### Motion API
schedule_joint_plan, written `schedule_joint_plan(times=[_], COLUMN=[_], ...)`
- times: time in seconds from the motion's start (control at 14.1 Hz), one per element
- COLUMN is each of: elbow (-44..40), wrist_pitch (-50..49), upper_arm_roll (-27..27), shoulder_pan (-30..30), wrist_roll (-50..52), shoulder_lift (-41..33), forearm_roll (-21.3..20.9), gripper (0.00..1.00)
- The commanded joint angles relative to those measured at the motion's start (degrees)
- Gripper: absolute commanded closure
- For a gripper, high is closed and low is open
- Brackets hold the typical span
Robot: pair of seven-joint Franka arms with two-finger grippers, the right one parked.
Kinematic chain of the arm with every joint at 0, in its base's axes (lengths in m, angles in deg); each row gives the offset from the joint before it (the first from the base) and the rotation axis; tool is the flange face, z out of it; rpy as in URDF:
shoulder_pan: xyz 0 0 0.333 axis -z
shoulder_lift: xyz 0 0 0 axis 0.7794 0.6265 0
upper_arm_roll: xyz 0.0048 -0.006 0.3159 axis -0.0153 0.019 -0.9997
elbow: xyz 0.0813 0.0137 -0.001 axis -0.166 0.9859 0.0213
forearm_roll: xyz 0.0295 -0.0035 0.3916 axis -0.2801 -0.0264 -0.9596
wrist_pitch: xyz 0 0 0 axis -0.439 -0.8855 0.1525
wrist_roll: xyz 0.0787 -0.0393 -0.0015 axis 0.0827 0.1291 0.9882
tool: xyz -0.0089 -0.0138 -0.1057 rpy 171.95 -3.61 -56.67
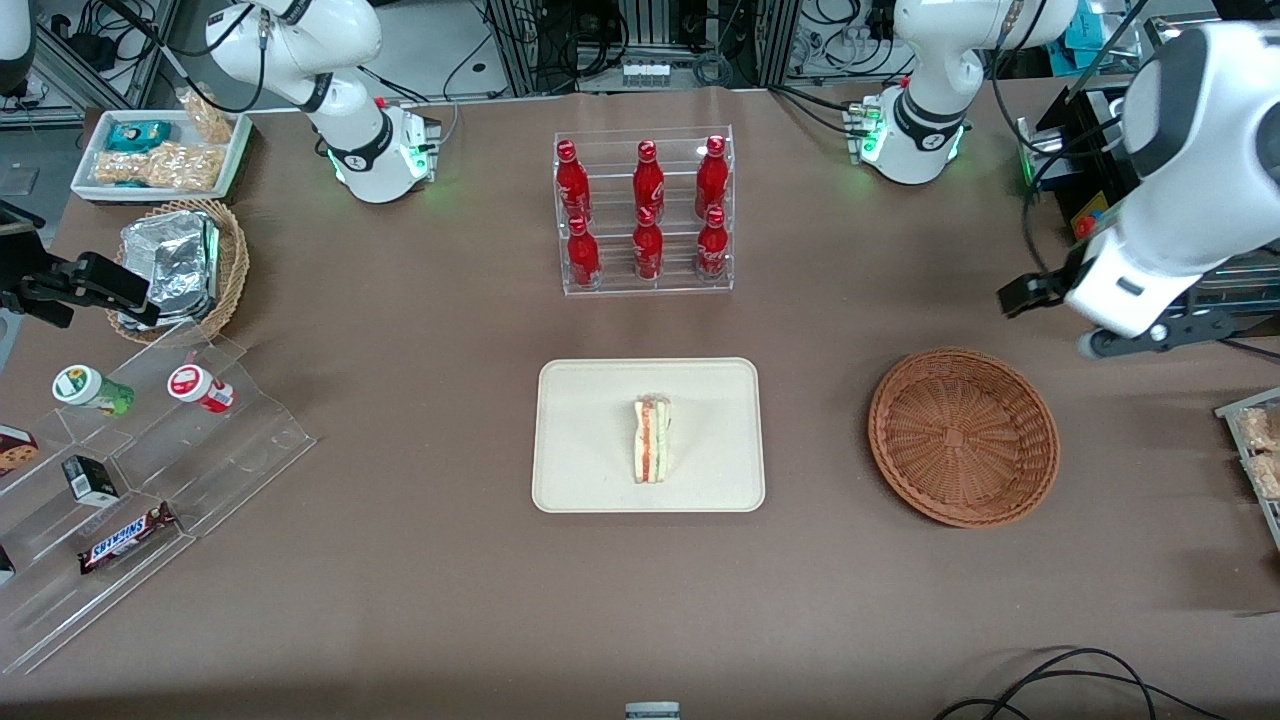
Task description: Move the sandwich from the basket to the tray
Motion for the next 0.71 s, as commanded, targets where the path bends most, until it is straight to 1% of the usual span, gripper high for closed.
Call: schedule_joint_plan(times=[0.0,0.14,0.28,0.35,0.49,0.64], elbow=[-0.50,-2.52,-3.66,-4.72,-6.13,-6.66], wrist_pitch=[-0.36,0.25,1.65,2.44,2.72,2.72], upper_arm_roll=[1.16,0.99,0.12,-1.20,-3.14,-4.63], shoulder_pan=[-1.92,-2.44,-2.45,-2.27,-1.83,-1.13], wrist_roll=[-9.38,-11.95,-11.88,-11.70,-11.78,-11.87], shoulder_lift=[-1.83,-1.48,-1.13,-0.69,-0.16,0.45], forearm_roll=[0.34,0.25,0.42,1.30,4.72,5.17], gripper=[0.00,0.00,0.00,0.00,0.00,0.00])
